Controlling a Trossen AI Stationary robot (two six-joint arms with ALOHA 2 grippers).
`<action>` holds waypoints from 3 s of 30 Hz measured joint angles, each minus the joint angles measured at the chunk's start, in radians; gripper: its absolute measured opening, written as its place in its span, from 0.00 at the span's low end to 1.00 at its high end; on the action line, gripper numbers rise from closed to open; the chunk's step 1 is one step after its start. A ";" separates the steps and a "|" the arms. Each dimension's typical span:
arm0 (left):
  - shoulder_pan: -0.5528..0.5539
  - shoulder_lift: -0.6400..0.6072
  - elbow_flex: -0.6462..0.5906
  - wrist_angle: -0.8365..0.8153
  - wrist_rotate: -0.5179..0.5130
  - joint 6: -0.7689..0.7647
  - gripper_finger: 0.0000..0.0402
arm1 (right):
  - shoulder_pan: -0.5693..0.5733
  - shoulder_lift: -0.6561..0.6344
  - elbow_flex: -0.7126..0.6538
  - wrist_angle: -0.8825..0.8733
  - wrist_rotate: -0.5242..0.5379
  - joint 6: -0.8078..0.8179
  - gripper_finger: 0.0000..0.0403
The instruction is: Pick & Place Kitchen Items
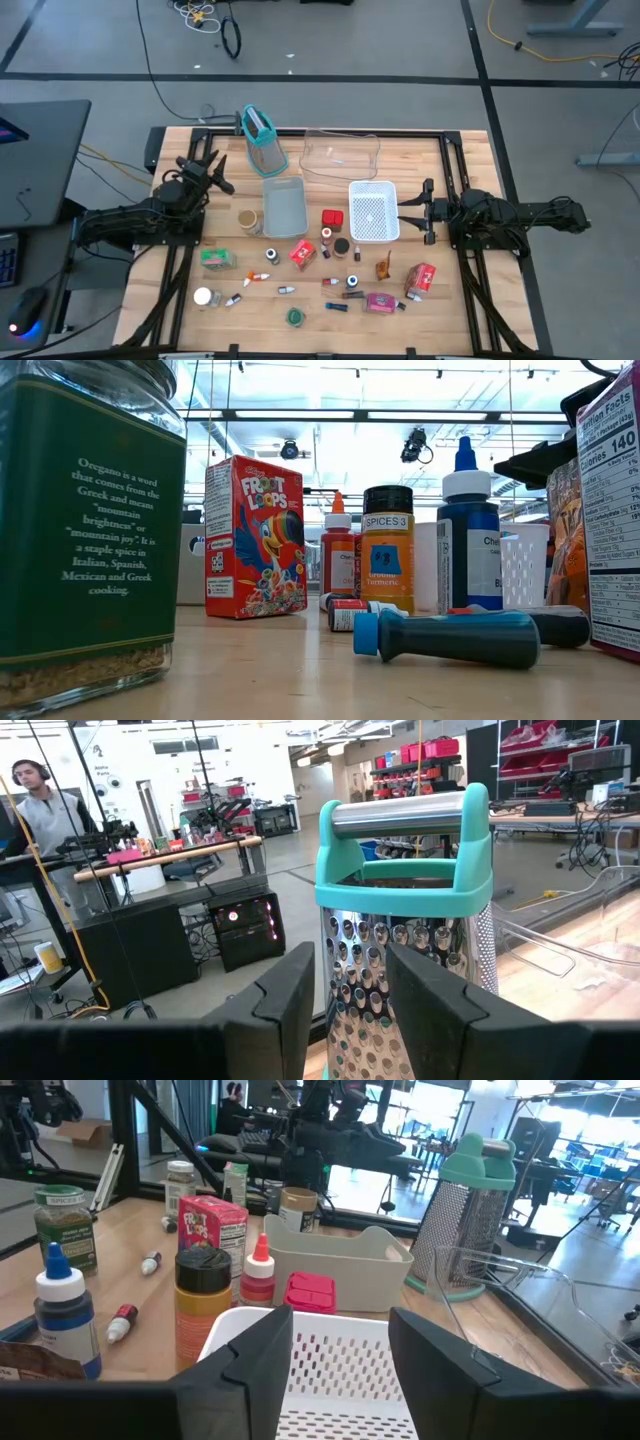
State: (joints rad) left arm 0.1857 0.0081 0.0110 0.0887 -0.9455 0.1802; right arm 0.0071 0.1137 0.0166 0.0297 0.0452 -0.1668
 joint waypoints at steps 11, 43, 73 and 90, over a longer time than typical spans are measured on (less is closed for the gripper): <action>0.000 0.000 0.000 0.000 0.000 0.000 0.33 | 0.000 0.000 0.000 0.000 0.000 0.000 0.44; 0.000 0.000 0.000 0.037 0.513 -0.252 0.33 | 0.000 0.000 0.000 0.000 0.000 0.000 0.44; -0.145 0.039 0.000 0.507 1.261 -0.488 0.33 | 0.000 0.000 0.000 0.081 -0.044 0.075 0.44; -0.277 0.400 0.000 0.797 1.145 -0.491 0.33 | 0.001 0.026 0.000 0.336 -0.182 -0.016 0.44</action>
State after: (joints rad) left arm -0.0909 0.4083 0.0109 0.8859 0.1999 -0.3107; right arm 0.0078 0.1396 0.0166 0.3659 -0.1368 -0.1829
